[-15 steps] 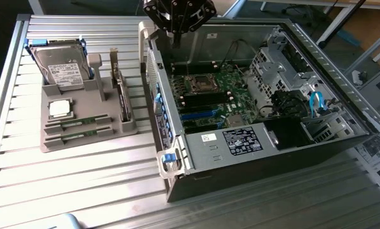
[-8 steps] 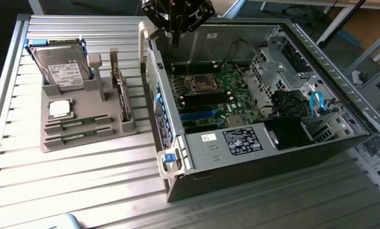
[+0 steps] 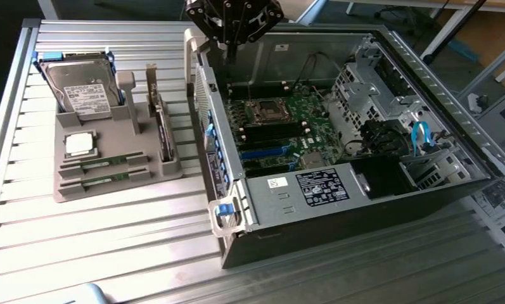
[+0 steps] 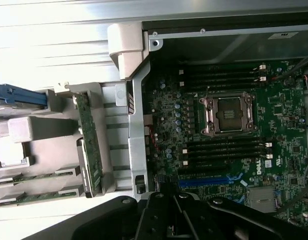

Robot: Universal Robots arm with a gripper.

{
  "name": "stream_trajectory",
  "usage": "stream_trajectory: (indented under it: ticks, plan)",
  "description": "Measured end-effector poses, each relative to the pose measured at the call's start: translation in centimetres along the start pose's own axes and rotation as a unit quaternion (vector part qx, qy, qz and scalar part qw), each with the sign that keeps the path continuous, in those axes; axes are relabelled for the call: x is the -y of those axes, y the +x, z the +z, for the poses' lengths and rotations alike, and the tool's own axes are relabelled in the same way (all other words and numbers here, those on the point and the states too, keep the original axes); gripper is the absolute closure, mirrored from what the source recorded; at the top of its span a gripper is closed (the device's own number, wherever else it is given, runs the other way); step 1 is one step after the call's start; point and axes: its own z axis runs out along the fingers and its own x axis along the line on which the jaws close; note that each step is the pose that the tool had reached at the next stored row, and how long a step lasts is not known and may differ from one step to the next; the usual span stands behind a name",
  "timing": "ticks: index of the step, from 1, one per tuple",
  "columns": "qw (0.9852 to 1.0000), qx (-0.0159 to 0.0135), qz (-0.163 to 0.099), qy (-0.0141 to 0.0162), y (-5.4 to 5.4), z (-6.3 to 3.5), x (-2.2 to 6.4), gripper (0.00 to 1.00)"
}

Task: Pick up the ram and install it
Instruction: 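Reach for the ram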

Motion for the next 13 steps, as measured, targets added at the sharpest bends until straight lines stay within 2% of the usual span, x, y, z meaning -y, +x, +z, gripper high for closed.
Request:
stream_trajectory:
  ticks: [13]
  plan:
    - [1.0, 0.0, 0.0, 0.0, 0.33, 0.02, 0.03, 0.89]
